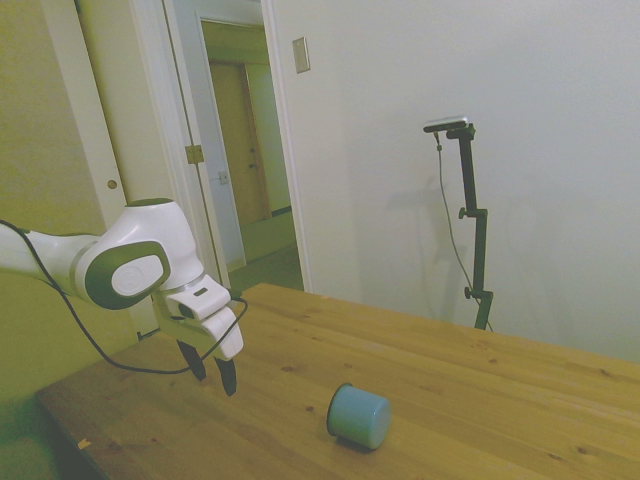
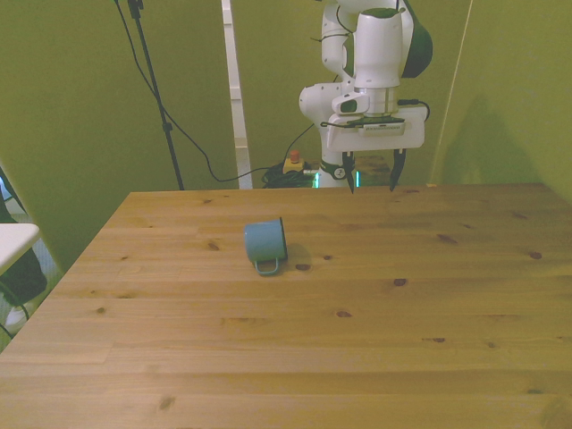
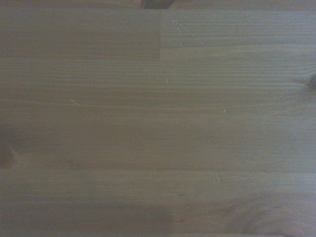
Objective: Flip the mug upright
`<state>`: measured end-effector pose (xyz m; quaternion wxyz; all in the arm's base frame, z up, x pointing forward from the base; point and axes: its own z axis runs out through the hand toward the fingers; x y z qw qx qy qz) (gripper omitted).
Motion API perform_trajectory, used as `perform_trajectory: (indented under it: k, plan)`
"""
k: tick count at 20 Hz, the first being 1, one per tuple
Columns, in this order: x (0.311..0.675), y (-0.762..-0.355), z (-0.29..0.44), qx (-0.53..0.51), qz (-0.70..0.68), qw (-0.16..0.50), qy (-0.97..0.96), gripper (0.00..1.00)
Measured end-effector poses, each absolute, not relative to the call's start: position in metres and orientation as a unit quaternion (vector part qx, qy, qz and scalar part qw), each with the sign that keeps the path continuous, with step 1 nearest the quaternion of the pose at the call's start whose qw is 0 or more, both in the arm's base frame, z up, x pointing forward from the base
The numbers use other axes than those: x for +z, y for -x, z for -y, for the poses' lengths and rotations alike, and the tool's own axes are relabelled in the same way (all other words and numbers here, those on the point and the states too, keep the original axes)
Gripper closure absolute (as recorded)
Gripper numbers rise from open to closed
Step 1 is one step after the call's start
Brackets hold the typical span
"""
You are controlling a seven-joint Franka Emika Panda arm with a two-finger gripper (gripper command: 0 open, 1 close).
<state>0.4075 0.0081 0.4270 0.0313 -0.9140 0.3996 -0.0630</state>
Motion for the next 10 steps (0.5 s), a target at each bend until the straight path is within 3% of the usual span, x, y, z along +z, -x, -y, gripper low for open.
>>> perform_trajectory:
  k: [10]
  plan:
    - [0.438,-0.431,0.032,-0.12,-0.4,-0.026,0.908,0.0]
